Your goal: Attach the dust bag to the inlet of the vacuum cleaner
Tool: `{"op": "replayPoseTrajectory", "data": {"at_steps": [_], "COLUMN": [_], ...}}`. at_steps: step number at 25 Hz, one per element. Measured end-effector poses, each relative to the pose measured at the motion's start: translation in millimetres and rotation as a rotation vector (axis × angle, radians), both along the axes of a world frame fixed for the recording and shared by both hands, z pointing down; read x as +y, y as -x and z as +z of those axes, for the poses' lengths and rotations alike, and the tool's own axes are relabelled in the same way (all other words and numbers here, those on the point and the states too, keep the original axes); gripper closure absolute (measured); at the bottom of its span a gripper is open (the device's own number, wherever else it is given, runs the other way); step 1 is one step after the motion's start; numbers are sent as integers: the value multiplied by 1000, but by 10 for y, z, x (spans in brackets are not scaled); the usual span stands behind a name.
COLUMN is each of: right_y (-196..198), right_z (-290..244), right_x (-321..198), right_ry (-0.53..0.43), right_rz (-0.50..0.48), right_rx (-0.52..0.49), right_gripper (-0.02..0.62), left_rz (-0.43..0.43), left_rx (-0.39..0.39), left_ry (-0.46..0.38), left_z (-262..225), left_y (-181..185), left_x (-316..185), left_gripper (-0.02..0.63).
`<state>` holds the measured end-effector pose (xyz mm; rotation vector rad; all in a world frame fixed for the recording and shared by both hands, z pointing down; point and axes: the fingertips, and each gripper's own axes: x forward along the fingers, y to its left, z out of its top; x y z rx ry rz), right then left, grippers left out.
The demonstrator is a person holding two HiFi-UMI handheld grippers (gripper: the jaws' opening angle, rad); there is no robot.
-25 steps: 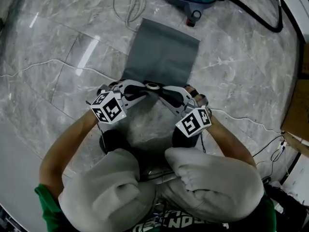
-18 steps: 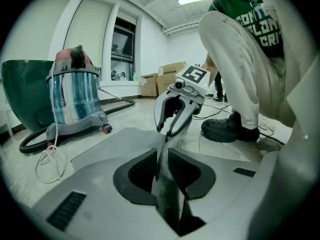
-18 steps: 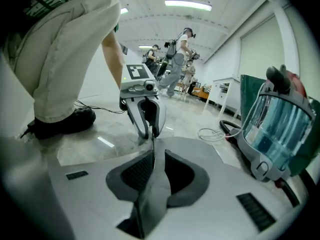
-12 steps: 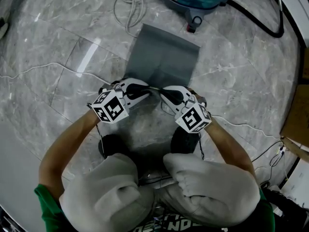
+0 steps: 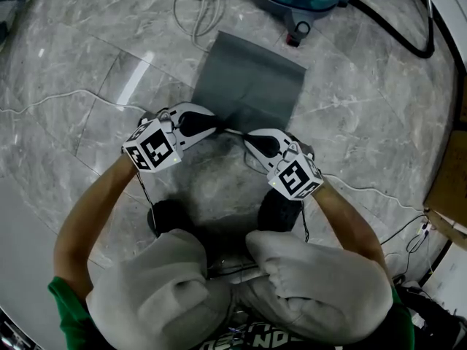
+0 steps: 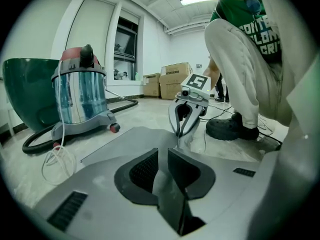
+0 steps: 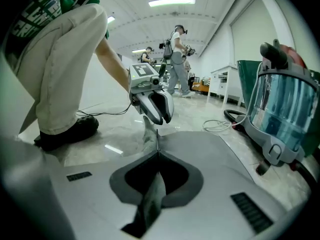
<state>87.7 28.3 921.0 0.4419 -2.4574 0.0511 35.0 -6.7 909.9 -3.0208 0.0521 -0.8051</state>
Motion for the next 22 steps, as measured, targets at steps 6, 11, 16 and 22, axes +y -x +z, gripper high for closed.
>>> {"op": "replayPoseTrajectory", "data": {"at_steps": [6, 11, 16, 22], "right_y": [2, 42, 49, 13], "right_z": [2, 1, 11, 27], "right_x": [-7, 31, 13, -51], "right_ry": [5, 8, 13, 38], "right_rz": [-5, -33, -39, -16], "right_rx": [-1, 2, -9, -38], "right_gripper": [578, 578, 578, 578], "left_rz": [54, 87, 108, 93], "left_rx": [-15, -22, -21, 2], "left_ry": [41, 57, 73, 107], "left_z": [117, 179, 222, 221], "left_y": [-1, -46, -138, -177], "left_x": [128, 211, 264, 216], "left_gripper": [548, 554, 573, 583]}}
